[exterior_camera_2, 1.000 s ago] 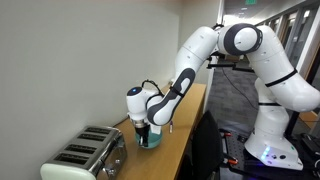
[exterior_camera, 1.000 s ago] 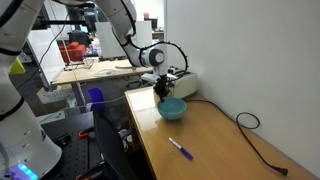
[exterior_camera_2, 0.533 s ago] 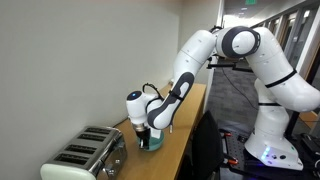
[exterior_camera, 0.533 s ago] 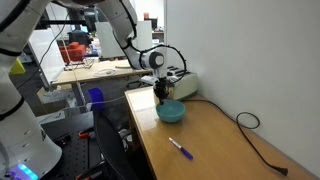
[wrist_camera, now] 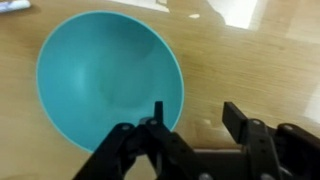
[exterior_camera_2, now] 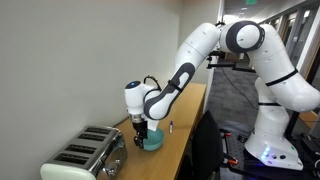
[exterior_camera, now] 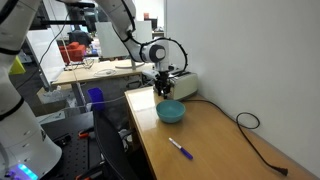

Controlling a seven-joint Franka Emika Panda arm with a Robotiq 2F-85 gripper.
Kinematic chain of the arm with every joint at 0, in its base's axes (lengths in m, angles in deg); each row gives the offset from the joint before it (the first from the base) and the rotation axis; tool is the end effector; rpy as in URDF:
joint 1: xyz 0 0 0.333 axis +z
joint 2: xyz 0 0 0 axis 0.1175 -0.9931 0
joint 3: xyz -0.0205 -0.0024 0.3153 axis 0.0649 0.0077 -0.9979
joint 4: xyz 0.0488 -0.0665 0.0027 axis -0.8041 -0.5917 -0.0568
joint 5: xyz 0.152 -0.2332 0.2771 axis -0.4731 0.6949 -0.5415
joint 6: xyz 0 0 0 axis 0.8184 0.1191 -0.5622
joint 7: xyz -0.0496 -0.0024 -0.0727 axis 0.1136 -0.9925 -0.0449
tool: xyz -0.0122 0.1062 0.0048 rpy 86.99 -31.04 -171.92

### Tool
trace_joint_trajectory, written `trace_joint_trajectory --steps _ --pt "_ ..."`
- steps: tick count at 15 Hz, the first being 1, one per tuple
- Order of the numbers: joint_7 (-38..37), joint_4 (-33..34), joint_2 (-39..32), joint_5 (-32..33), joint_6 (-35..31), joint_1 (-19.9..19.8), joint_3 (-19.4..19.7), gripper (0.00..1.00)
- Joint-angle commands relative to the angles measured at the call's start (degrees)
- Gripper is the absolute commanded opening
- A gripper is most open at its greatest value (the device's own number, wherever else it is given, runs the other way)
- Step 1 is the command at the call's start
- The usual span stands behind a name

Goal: Move the bowl to the left

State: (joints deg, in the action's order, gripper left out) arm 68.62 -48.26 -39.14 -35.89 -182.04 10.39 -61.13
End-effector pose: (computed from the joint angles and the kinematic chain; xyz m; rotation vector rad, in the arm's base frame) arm 0.5983 0.1909 0.1738 3.0112 0.1888 -0.0666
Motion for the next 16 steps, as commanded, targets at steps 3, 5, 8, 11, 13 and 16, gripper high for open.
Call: trace_joint_trajectory --steps 3,5,8,11,13,16 --pt "7.62 -4.71 12.27 -13.54 15.99 -6.95 -5.83 1.00" --pt "8.78 -6.50 16.71 -15.91 17.94 -8.64 -5.24 1.00" --pt "8.73 -9.59 22.46 -15.63 16.87 -10.87 -3.37 1.00" --pt "7.67 -13.89 27.94 -14.23 12.78 -12.81 -1.69 1.00" --pt "6.63 -15.87 31.01 -13.49 11.85 -13.87 -0.64 1.00" --pt "6.61 -18.17 34.79 -11.49 10.75 -15.10 0.42 1.00"
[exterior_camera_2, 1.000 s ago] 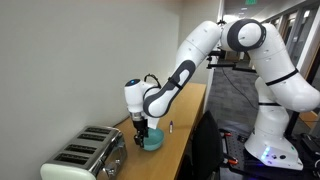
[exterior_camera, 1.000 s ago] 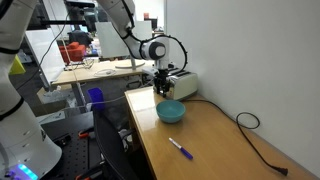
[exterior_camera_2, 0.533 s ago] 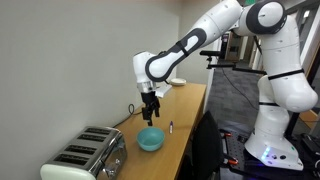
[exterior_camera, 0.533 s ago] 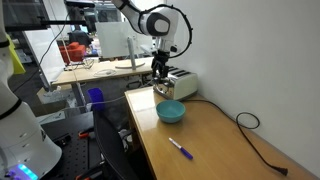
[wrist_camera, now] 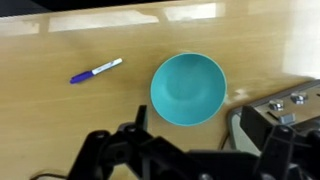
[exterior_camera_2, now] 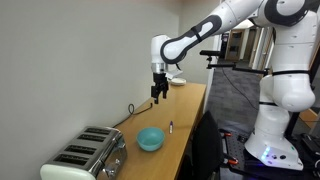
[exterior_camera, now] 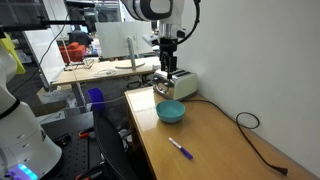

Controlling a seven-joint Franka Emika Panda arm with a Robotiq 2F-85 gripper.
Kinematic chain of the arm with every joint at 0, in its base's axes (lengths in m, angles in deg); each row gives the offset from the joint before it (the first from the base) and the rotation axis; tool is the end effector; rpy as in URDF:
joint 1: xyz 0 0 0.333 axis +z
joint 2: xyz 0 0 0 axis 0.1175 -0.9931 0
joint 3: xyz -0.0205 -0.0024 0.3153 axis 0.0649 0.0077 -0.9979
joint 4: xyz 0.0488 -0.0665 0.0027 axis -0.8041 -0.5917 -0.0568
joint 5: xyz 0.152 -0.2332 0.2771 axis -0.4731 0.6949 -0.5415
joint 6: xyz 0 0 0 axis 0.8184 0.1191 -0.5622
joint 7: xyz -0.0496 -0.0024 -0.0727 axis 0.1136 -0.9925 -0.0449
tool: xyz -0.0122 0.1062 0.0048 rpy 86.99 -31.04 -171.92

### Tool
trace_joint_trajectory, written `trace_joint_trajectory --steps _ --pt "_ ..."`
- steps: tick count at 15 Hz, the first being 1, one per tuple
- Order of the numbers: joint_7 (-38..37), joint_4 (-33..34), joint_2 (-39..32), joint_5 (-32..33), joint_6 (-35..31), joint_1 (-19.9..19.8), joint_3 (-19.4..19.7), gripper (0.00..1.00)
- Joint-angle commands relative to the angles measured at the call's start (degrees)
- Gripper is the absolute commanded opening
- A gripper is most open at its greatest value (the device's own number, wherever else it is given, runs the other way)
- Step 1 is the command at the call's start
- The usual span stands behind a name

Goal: Move the bowl to the left

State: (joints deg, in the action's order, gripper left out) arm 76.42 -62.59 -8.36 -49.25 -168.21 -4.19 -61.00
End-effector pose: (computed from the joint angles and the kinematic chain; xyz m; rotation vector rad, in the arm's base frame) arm 0.5496 0.0321 0.3711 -3.0861 0.2501 0.0629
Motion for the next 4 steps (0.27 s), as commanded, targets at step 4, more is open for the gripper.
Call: trace_joint_trajectory --steps 4 --pt "-0.09 -5.06 6.63 3.65 -1.94 -1.59 0.47 1.00"
